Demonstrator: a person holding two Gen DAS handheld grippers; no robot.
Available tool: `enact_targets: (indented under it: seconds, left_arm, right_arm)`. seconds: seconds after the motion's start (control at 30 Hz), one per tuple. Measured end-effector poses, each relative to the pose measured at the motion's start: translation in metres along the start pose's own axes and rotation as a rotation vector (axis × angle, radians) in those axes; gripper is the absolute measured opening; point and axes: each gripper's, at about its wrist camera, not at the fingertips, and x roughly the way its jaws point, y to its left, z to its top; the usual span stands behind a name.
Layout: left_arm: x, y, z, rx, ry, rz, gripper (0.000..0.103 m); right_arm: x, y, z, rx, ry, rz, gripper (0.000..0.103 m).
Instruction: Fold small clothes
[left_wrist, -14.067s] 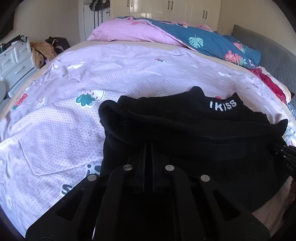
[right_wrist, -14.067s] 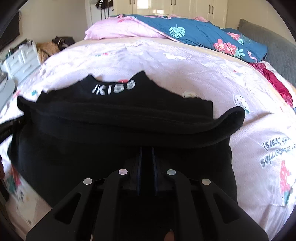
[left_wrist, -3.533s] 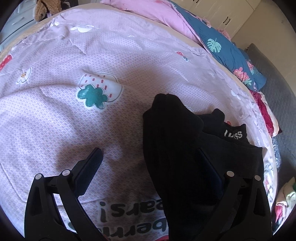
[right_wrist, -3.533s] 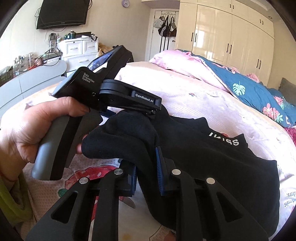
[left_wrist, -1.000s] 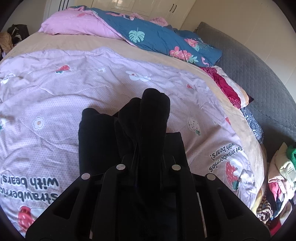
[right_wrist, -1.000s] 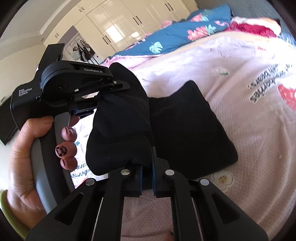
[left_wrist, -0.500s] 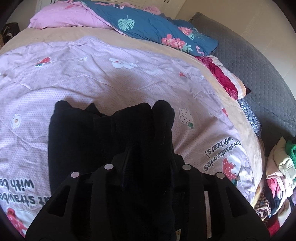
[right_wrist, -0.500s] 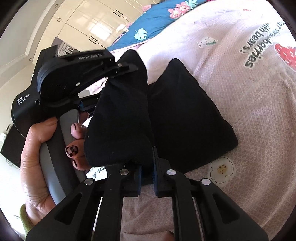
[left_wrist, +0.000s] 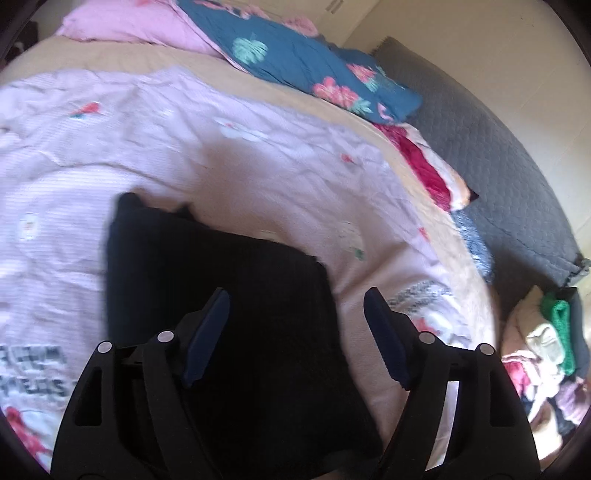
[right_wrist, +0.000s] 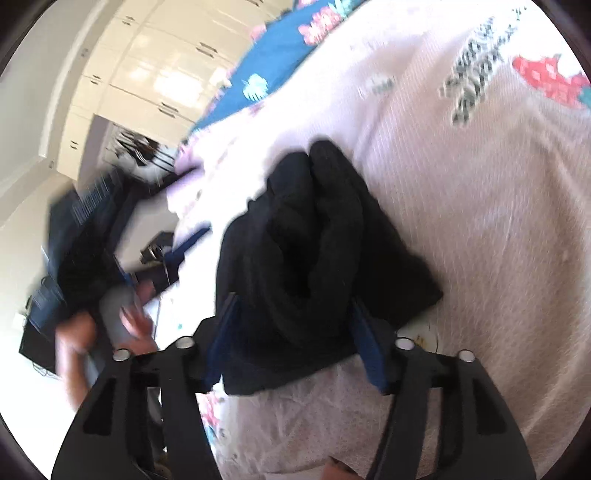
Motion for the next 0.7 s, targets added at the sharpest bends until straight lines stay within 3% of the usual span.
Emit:
enact_targets:
  seconds: [0.07, 0.17, 0.3, 0.43, 0.57, 0.7]
  left_arm:
    - [-0.006, 0.012, -0.005, 0.002, -0.013, 0.055, 0.069]
    - [-0.011, 0.03, -0.02, 0.019, -0.027, 0.149, 0.069]
    - [-0.005, 0.04, -0.043, 0.078, -0.01, 0.251, 0.069]
    - [0.005, 0.044, -0.058, 0.106, -0.007, 0.273, 0.073]
    - [0.004, 0.042, -0.063, 0.102, -0.034, 0.275, 0.073]
    - [0.002, 0.043, -0.066, 0.096, -0.04, 0.268, 0.073]
  right_arm:
    - [-0.01, -0.001, 0.011, -0.016, -0.031, 0.017, 0.07]
    - [-0.016, -0.009, 0.028, -0.011, -0.056, 0.009, 0.072]
    - [-0.001, -0.018, 0.058, -0.057, 0.022, -0.036, 0.072]
    - [0.007, -0.002, 0.077, -0.091, 0.037, 0.006, 0.072]
    - [0.028, 0.018, 0.082, -0.232, 0.058, -0.126, 0.072]
    - [0.056, 0.015, 0.086, -0.257, 0.094, -0.197, 0.07]
